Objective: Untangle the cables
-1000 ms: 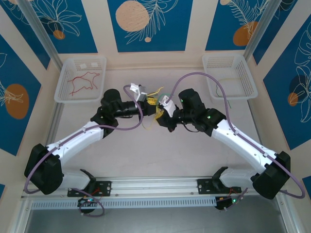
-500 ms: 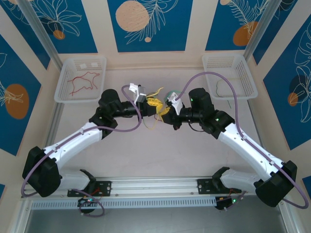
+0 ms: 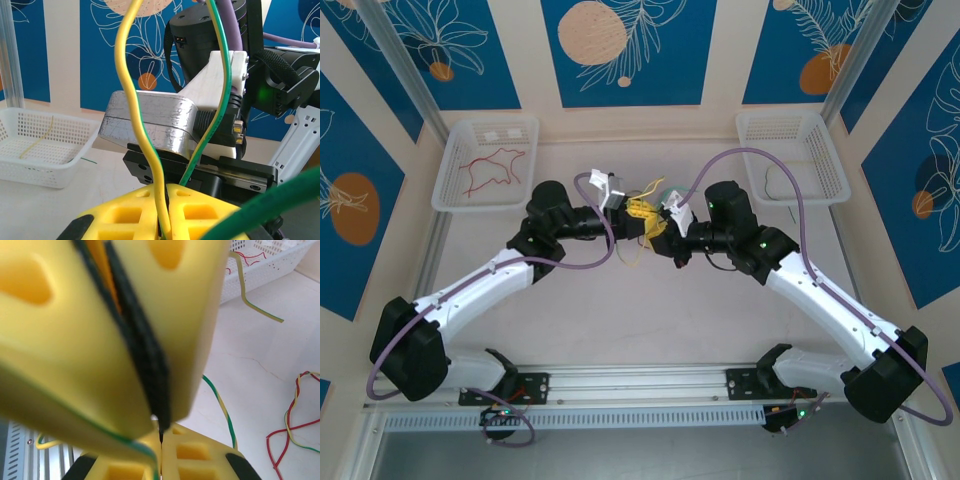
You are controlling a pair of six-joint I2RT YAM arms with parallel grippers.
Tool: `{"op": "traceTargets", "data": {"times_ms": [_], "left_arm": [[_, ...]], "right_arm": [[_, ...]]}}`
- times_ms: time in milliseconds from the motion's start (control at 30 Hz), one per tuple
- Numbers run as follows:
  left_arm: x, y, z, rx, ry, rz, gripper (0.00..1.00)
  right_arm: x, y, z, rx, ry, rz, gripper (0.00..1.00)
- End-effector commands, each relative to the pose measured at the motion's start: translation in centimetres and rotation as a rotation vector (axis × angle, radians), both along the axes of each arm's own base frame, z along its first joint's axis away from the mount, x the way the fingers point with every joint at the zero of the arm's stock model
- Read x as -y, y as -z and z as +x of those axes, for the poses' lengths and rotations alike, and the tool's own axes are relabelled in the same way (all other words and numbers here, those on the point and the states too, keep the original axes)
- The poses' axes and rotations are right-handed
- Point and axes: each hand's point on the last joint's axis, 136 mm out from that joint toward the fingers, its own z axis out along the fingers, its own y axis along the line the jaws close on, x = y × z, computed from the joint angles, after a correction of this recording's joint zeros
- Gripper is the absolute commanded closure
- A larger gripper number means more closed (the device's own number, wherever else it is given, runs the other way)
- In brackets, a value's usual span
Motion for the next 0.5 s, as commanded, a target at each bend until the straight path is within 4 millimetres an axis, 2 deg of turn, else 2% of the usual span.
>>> {"op": "traceTargets", "data": {"times_ms": [0, 167, 467], "left_arm": [[0.7, -2.4, -2.6, 0.063, 0.094, -0.046, 0.89], [0.4, -2.9, -2.9, 0.078, 0.096, -0.053, 0.89], [1.1, -3.2, -2.7, 0.074, 0.112, -0.059, 0.83]], "right_arm": [[0.2, -1.0, 0.3, 0.009, 0.004, 0.042, 1.0], [1.3, -1.1, 0.6, -0.009, 0.026, 0.065, 1.0], [-0.1, -1.0, 0.0, -0.015, -0.027, 0.064, 1.0]]}}
